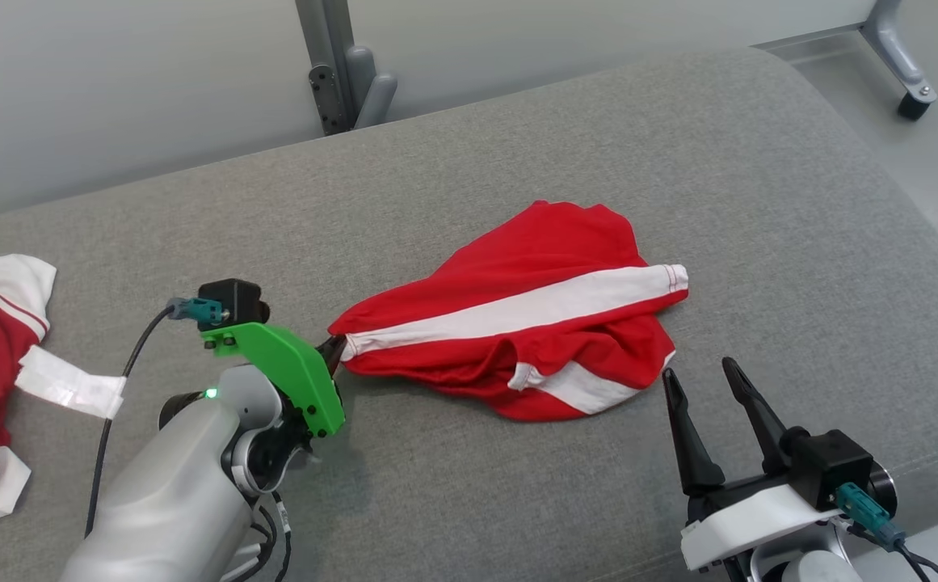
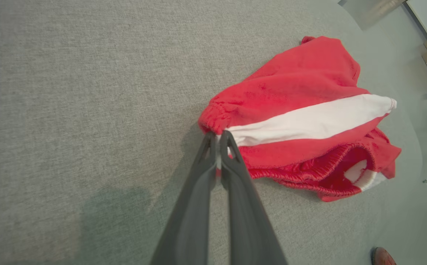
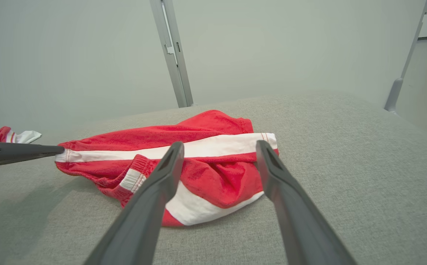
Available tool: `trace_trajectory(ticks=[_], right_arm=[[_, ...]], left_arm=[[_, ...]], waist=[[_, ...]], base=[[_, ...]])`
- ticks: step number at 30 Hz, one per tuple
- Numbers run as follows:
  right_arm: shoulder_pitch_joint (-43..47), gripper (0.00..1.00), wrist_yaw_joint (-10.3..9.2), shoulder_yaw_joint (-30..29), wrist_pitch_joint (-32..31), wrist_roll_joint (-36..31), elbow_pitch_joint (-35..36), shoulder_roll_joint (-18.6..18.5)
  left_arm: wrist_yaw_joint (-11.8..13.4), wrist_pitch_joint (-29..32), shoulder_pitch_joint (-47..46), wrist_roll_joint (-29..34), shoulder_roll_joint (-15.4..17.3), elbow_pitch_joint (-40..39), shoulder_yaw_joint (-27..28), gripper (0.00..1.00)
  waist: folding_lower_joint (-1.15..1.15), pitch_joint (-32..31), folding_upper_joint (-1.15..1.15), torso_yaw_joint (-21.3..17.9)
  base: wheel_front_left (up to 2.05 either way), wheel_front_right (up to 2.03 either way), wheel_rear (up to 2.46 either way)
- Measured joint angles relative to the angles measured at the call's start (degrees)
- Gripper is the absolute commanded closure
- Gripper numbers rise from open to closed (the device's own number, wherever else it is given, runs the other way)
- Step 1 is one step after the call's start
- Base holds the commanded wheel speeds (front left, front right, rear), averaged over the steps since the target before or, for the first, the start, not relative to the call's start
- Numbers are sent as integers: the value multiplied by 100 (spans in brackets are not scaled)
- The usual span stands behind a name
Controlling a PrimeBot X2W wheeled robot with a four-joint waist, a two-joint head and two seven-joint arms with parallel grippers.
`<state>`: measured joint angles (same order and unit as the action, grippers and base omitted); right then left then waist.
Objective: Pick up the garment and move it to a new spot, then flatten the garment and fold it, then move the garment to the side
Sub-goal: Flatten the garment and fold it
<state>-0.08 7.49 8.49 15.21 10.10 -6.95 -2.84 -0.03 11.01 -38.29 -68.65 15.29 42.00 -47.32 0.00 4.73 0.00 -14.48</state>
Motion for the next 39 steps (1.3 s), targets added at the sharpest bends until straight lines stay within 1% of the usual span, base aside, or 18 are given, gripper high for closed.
trace_trajectory(ticks=[2,4,5,6,7,8,11,13,17,18,20,22,24,26,29,30,33,39], right_arm=[[-6,0,0,11,0,-36,-5,-1],[-6,0,0,53,0,-78,-16,0],[-6,0,0,53,0,-78,-16,0],[-6,0,0,70,0,-87,-18,1],[-7,0,0,91,0,-108,-13,1],[-8,0,0,107,0,-122,-8,1],[-12,0,0,148,0,-137,13,3],[-11,0,0,125,0,-151,21,2],[-8,0,0,110,0,-153,16,0],[-10,0,0,143,1,-179,-12,0],[-29,0,2,126,0,-260,-143,10],[-132,0,2,24,0,-261,-325,-29],[-331,0,2,-23,0,-223,-534,-145],[-531,0,2,-45,1,-43,-783,-257],[-826,0,2,16,1,321,-1165,-504],[-1041,0,2,113,1,595,-1425,-737],[-1325,0,2,386,0,1065,-1842,-1113],[-2000,0,2,1349,-147,1916,-2550,-1869]], left_arm=[[-21,-291,44,31,43,-7,68,100],[-159,-601,65,138,74,-44,79,100],[-159,-601,65,138,74,-44,79,100],[-202,-719,90,136,73,-38,109,70],[-245,-789,129,136,74,-29,119,13],[-285,-868,181,137,74,-22,113,0],[-448,-1298,380,124,66,-113,203,0],[-494,-1646,521,199,92,-180,205,0],[-344,-2434,872,528,199,-289,297,0],[-275,-2531,968,626,215,-371,376,0],[-3,-2577,1161,1072,254,-669,637,0],[300,-2592,1394,1855,289,-1340,1218,0],[538,-2606,1841,2583,186,-2001,1708,0],[661,-2604,2441,3241,-3,-2464,1979,0],[658,-2605,2992,3880,-333,-2916,2281,0],[600,-2605,3183,4230,-498,-3019,2394,0],[487,-2605,3372,4601,-731,-3053,2543,0],[304,-2605,3471,5168,-994,-3133,2872,0]], waist=[[0,9,0,81],[0,6,0,163],[0,6,0,163],[0,0,0,201],[0,-7,0,239],[0,-15,0,274],[0,-53,0,362],[0,-81,0,412],[0,-117,0,520],[0,-126,0,546],[0,-132,0,594],[0,-118,0,653],[0,-94,0,718],[0,-71,0,786],[0,-40,0,895],[0,-17,0,971],[0,21,0,1084],[0,157,0,1211]], base=[[0,0,0],[0,0,0],[0,0,0],[0,0,0],[0,0,0],[0,0,0],[0,0,0],[0,0,0],[0,0,0],[0,0,0],[0,0,0],[0,0,0],[0,0,0],[0,0,0],[0,0,0],[0,0,0],[0,0,0],[0,0,0]])
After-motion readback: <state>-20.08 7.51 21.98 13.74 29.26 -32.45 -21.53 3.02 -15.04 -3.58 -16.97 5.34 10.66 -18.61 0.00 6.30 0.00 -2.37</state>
